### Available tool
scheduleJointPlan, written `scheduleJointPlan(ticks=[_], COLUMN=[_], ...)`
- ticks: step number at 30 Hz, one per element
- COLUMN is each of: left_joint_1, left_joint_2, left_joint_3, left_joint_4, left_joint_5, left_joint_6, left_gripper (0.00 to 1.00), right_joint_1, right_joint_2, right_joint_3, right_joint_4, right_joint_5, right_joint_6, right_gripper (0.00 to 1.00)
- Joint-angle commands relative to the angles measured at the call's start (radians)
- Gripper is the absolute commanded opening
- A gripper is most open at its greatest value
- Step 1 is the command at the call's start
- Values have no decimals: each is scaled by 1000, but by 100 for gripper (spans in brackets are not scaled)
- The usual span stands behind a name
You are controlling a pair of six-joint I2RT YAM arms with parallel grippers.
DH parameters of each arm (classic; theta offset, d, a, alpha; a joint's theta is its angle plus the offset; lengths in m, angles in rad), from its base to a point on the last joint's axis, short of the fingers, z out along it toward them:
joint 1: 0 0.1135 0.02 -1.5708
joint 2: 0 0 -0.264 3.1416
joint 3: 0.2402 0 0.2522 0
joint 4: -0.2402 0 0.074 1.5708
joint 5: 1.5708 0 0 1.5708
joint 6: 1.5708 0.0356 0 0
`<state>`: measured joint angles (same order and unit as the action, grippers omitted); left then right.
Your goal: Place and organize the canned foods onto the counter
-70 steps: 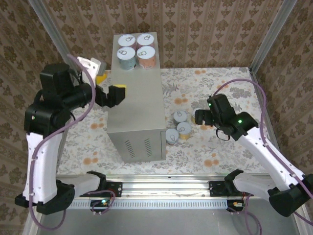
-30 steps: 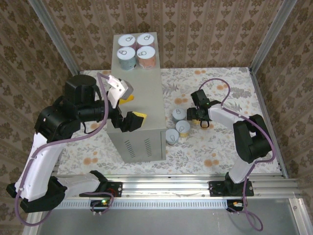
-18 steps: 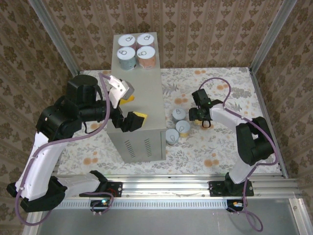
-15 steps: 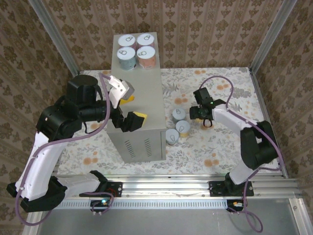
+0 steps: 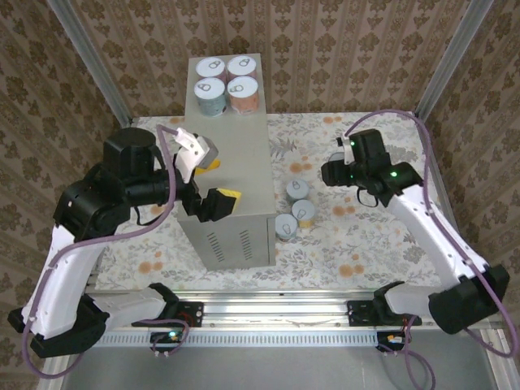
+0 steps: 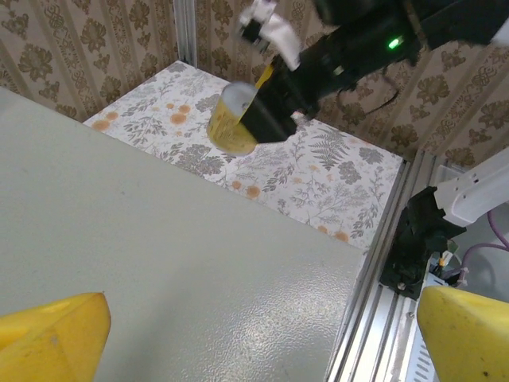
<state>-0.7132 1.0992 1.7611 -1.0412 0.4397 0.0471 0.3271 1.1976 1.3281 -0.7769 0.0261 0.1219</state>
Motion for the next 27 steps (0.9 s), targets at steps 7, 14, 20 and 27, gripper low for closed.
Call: scheduleJointPlan(ticks=[7, 14, 20, 27], left_joint_1=[-6, -7, -7, -30], left_joint_2=[-1, 10, -5, -1], left_joint_3=[44, 62, 50, 48], left_joint_4=[12, -5, -2, -6], left_joint_5=[-33, -25, 46, 140], left_joint_6=[93, 105, 106, 102], left_gripper=[100, 100, 100, 100], right_joint_1=[49, 128, 244, 353], right_joint_2=[-106, -117, -86, -59], right_joint_3=[285, 410, 472, 517], right_joint_4=[-254, -323, -341, -308], right_joint_5=[-237, -296, -316, -321], right_joint_6=[-43, -43, -50, -35], right_gripper=[64, 63, 63, 63])
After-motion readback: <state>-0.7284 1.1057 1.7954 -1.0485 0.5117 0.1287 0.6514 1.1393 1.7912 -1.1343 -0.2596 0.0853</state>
